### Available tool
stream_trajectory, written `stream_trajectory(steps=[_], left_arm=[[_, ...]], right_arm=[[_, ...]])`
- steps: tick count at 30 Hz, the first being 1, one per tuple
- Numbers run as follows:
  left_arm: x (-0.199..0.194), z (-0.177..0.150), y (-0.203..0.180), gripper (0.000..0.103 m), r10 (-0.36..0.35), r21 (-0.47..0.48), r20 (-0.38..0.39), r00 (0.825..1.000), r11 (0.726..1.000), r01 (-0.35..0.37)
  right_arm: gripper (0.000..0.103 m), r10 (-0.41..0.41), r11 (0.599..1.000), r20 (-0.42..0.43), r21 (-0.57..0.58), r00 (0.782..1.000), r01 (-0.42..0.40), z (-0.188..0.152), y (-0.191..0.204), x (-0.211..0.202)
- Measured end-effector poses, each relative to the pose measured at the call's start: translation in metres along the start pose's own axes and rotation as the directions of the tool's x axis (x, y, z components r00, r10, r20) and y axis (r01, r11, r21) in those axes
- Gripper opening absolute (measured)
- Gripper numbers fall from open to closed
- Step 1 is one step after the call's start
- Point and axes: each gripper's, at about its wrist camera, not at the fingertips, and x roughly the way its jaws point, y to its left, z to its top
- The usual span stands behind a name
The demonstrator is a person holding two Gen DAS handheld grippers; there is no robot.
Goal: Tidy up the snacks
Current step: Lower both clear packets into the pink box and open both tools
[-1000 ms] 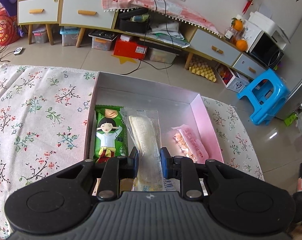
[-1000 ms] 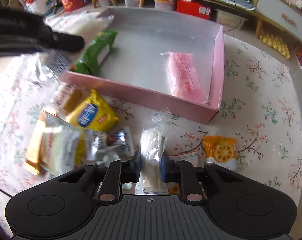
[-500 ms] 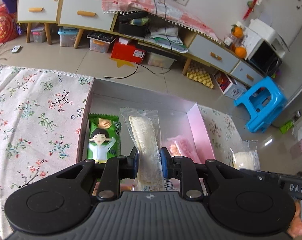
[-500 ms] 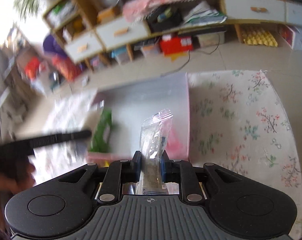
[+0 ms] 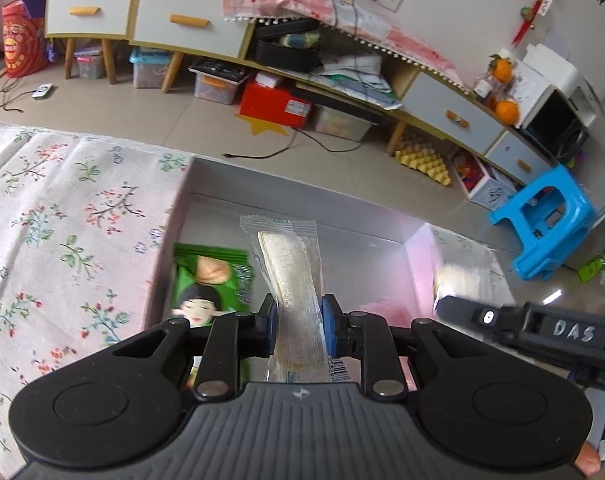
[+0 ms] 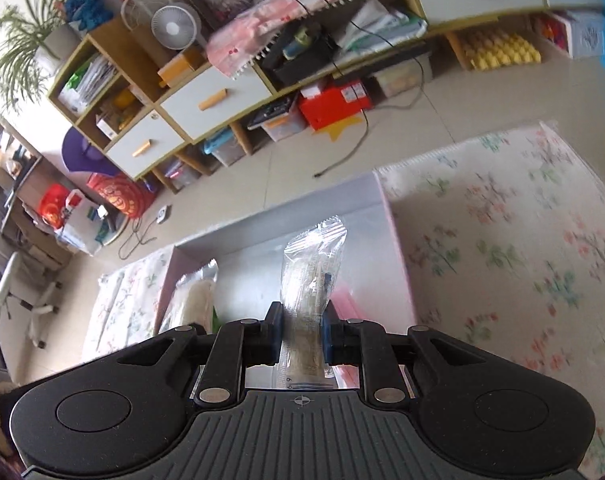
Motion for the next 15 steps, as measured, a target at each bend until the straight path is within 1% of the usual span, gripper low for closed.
stream_trajectory(steps=[1, 2, 3, 4, 6, 11, 13, 15], left_arm=[[0.001, 0.0, 0.003, 0.021, 0.0, -0.001, -0.006, 1.0, 1.0, 0.0], [0.001, 0.0, 0.006, 0.022, -0.003, -0.004, -0.013, 1.0, 1.0, 0.003], [0.0, -0.001, 0.008, 0.025, -0.001, -0.007, -0.016, 1.0, 1.0, 0.0], [-0.002, 0.0, 0.008, 0.026, -0.002, -0.006, -0.017, 1.0, 1.0, 0.002], [-0.008, 0.001, 0.009, 0.026, -0.004, 0.0, -0.012, 1.0, 1.0, 0.004], [-0.019, 0.001, 0.011, 0.026, -0.005, -0.013, -0.005, 1.0, 1.0, 0.005], [-0.024, 0.0, 0.008, 0.026, 0.003, 0.006, 0.008, 1.0, 1.0, -0.003], [-0.029, -0.001, 0.005, 0.028, 0.011, 0.024, 0.018, 1.0, 1.0, -0.012]], right_arm=[[0.024, 0.009, 1.0, 0.017, -0.004, 1.0, -0.009, -0.001, 0.003, 0.002], [0.024, 0.01, 1.0, 0.02, -0.016, 1.0, -0.01, -0.001, 0.007, 0.005], [0.032, 0.012, 0.999, 0.011, -0.03, 1.0, -0.012, -0.002, 0.011, 0.007], [0.04, 0.01, 0.999, 0.002, -0.043, 1.0, -0.01, -0.003, 0.013, 0.007], [0.042, 0.002, 0.999, -0.006, -0.052, 1.0, -0.002, -0.003, 0.017, 0.004], [0.042, 0.014, 0.999, -0.015, 0.031, 1.0, -0.013, 0.004, 0.01, -0.018], [0.05, -0.007, 0.999, -0.013, 0.046, 1.0, 0.007, 0.003, 0.01, -0.029], [0.053, -0.023, 0.999, -0.019, 0.043, 1.0, 0.024, 0.001, 0.01, -0.042]])
